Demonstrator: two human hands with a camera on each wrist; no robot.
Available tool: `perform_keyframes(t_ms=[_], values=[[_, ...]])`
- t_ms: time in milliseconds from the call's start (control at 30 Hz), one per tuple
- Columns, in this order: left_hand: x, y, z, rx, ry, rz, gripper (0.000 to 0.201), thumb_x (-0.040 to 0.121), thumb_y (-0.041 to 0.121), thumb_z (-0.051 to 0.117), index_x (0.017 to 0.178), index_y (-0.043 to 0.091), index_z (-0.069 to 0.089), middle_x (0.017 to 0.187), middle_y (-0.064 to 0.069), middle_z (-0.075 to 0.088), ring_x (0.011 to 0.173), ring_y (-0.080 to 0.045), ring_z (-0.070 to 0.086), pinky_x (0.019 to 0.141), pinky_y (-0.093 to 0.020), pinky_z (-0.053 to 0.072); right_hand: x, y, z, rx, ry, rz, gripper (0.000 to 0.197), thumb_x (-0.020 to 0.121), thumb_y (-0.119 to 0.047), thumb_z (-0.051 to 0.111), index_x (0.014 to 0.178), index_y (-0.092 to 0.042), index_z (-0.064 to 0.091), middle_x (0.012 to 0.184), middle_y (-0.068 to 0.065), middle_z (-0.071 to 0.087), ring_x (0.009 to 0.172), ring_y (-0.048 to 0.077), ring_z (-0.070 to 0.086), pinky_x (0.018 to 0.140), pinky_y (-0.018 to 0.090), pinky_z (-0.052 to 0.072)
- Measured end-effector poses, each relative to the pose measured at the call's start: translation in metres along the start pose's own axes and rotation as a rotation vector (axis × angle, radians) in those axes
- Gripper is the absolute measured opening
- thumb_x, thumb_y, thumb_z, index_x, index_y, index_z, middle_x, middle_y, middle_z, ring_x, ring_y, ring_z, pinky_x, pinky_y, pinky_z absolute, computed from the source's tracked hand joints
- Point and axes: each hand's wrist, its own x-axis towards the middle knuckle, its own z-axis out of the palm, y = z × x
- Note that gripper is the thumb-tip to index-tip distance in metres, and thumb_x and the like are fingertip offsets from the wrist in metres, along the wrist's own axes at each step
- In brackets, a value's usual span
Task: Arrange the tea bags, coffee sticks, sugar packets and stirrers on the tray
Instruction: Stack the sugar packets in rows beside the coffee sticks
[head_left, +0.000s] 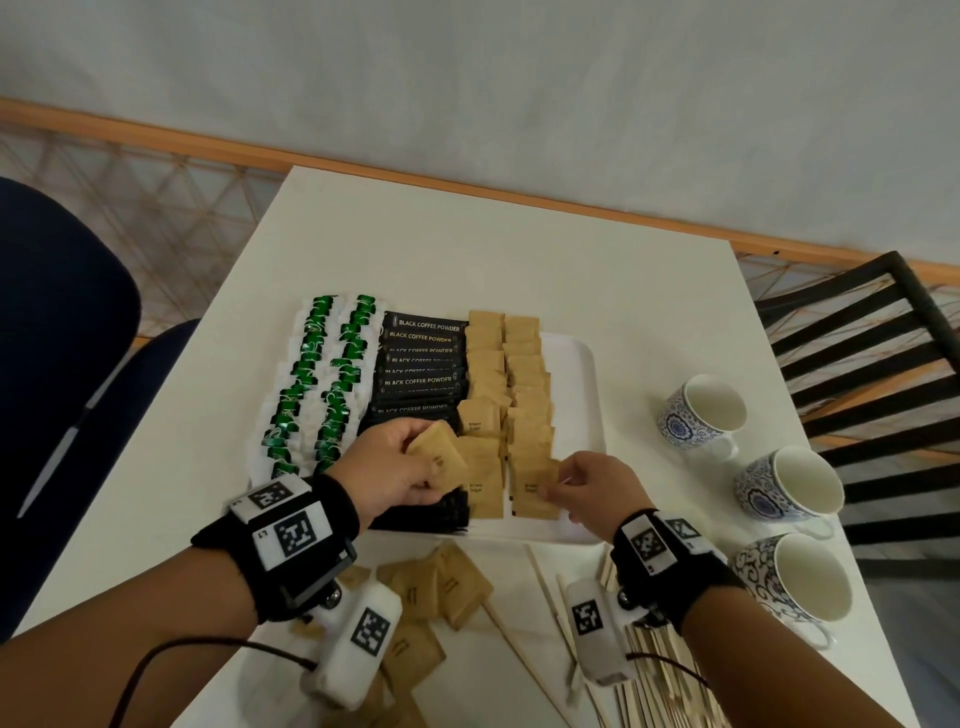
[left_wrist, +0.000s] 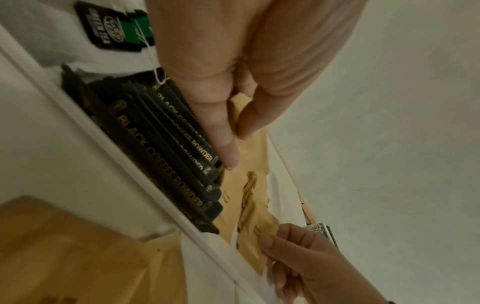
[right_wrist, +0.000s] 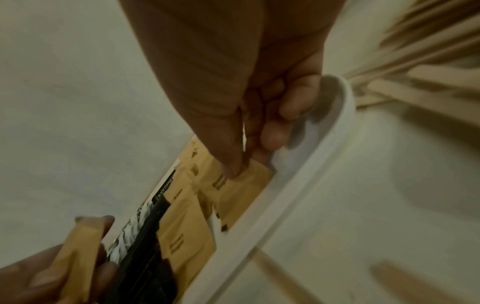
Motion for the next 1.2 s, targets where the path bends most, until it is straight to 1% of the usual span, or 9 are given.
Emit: perform_keyframes(t_ms=[100,267,433,567,667,767,900,1000,1200], values=[[0.001,0.000,-0.001,0.036,0.021,-0.010,0.036,0.086,-0.006,0.061,0.113,0.019,0.056,0.105,-0.012,0.064,0.089,-0.027,0.067,0.065,-0.030,0.060,0.006,-0.004,0.003,0.021,0.013,0.028,0.019,0.078,-0.037,0.071,0.076,-0.023,0.058,0.074,-0.007,0.066,0.070,0.012,0.061,0.066,0.027,0.050],[0.003,-0.002,-0.001,0.042,0.076,-0.023,0.020,0.090,0.001,0.058,0.098,0.017,0.064,0.109,-0.019,0.065,0.097,-0.033,0.066,0.063,-0.028,0.060,0.007,-0.010,0.001,0.030,0.059,0.036,0.021,0.077,-0.040,0.070,0.077,-0.024,0.056,0.079,-0.007,0.064,0.073,0.010,0.061,0.066,0.028,0.050],[0.003,-0.003,0.002,0.010,0.076,-0.008,0.018,0.089,-0.002,0.059,0.095,0.014,0.064,0.107,-0.017,0.060,0.088,-0.026,0.063,0.061,-0.028,0.060,-0.003,-0.014,-0.003,0.016,0.073,0.051,0.031,0.078,-0.045,0.068,0.093,-0.023,0.051,0.080,-0.009,0.059,0.072,0.004,0.055,0.055,0.021,0.037],[0.004,-0.004,0.007,0.053,0.064,-0.004,0.015,0.087,0.003,0.064,0.096,0.015,0.064,0.095,-0.010,0.060,0.073,-0.018,0.061,0.061,-0.029,0.059,-0.010,-0.021,-0.004,0.132,0.141,-0.090,0.025,0.081,-0.040,0.069,0.097,-0.027,0.056,0.068,-0.007,0.060,0.064,0.007,0.057,0.057,0.020,0.041],[0.002,-0.005,0.013,0.108,0.050,0.021,0.016,0.084,0.005,0.069,0.093,0.017,0.064,0.090,-0.006,0.064,0.075,-0.016,0.063,0.066,-0.028,0.056,-0.015,-0.032,0.002,0.215,0.007,-0.186,0.022,0.081,-0.048,0.067,0.098,-0.035,0.064,0.078,-0.009,0.066,0.068,0.005,0.059,0.063,0.019,0.045],[0.000,-0.006,0.020,0.143,0.045,0.044,0.016,0.083,0.005,0.070,0.091,0.018,0.064,0.084,0.000,0.064,0.073,-0.012,0.062,0.063,-0.023,0.052,-0.017,-0.040,0.010,0.232,-0.099,-0.204,0.029,0.081,-0.043,0.070,0.106,-0.029,0.066,0.075,-0.010,0.065,0.065,0.002,0.059,0.062,0.015,0.045],[-0.004,-0.006,0.022,0.097,0.011,0.031,0.014,0.086,0.003,0.065,0.096,0.013,0.063,0.085,-0.006,0.066,0.070,-0.014,0.064,0.061,-0.022,0.053,-0.019,-0.041,0.008,0.320,-0.157,-0.165,0.008,0.082,-0.030,0.073,0.085,-0.028,0.066,0.057,-0.011,0.062,0.051,0.001,0.055,0.052,0.015,0.042],[-0.007,-0.004,0.021,0.064,0.014,0.020,0.015,0.086,0.003,0.065,0.099,0.010,0.063,0.087,-0.009,0.067,0.069,-0.015,0.064,0.064,-0.026,0.055,-0.019,-0.035,0.001,0.377,-0.132,-0.149,0.007,0.083,-0.024,0.072,0.083,-0.027,0.066,0.060,-0.009,0.062,0.053,0.006,0.055,0.052,0.017,0.043],[-0.013,-0.005,0.007,0.078,0.049,0.014,0.014,0.089,0.003,0.061,0.100,0.011,0.063,0.088,-0.009,0.068,0.067,-0.015,0.064,0.058,-0.024,0.055,-0.009,-0.014,-0.010,-0.042,-0.042,-0.148,0.007,0.084,-0.029,0.066,0.085,-0.022,0.065,0.059,-0.011,0.053,0.061,0.004,0.051,0.056,0.014,0.036]])
